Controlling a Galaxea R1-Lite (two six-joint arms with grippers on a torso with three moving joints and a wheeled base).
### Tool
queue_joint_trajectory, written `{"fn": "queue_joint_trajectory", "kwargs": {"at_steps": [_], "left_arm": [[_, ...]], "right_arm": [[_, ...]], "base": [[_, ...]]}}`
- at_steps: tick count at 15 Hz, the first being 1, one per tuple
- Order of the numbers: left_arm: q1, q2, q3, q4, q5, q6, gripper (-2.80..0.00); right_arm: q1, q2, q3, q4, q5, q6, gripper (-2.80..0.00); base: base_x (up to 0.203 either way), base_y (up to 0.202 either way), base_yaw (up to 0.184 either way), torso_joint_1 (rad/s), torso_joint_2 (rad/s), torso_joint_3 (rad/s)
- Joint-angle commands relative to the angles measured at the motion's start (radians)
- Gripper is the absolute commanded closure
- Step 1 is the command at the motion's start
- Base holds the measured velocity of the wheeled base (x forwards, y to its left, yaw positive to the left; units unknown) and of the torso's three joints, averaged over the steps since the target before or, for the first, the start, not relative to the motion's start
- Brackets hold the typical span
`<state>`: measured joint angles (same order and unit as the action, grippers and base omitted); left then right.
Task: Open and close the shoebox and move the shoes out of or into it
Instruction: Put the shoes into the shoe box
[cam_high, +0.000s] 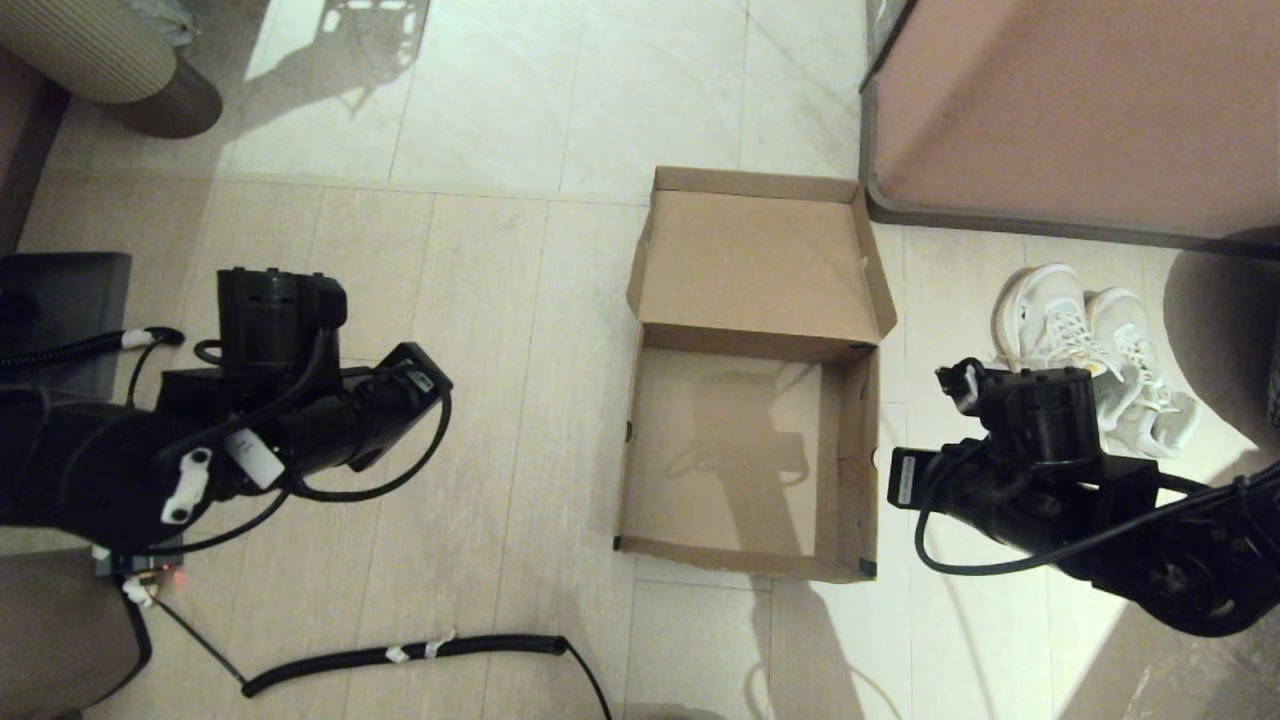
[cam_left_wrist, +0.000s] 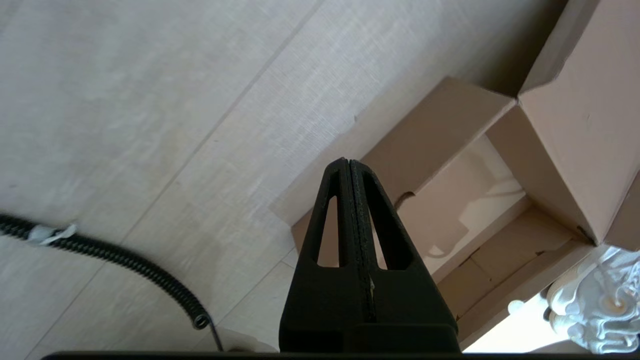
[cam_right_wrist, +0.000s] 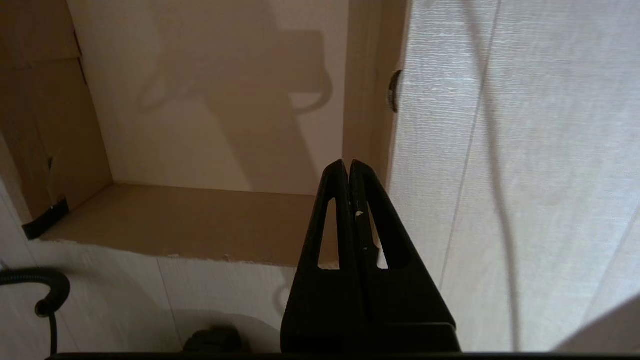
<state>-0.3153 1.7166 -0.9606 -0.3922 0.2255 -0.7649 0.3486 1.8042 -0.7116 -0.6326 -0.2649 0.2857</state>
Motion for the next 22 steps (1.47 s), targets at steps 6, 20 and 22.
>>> {"fn": "queue_joint_trajectory", "kwargs": {"at_steps": [6,20,22], "left_arm": [[-0.183,0.253,-0.084,-0.009,-0.010,0.084,0.00],[-0.397,0.602,-0.265,-0.029,0.088,0.186,0.00],[-0.406,0.628,-0.253,-0.037,0.101,0.185,0.00]], "right_arm": [[0.095,0.218,-0.011,-0.108,-0.002,0.036,0.00],[0.095,0.262,-0.028,-0.246,-0.039,0.060,0.00],[0.095,0.262,-0.026,-0.246,-0.041,0.073,0.00]], "base": [[0.000,0.000,0.000,0.000,0.00,0.000],[0.000,0.000,0.000,0.000,0.00,0.000],[0.000,0.000,0.000,0.000,0.00,0.000]]}}
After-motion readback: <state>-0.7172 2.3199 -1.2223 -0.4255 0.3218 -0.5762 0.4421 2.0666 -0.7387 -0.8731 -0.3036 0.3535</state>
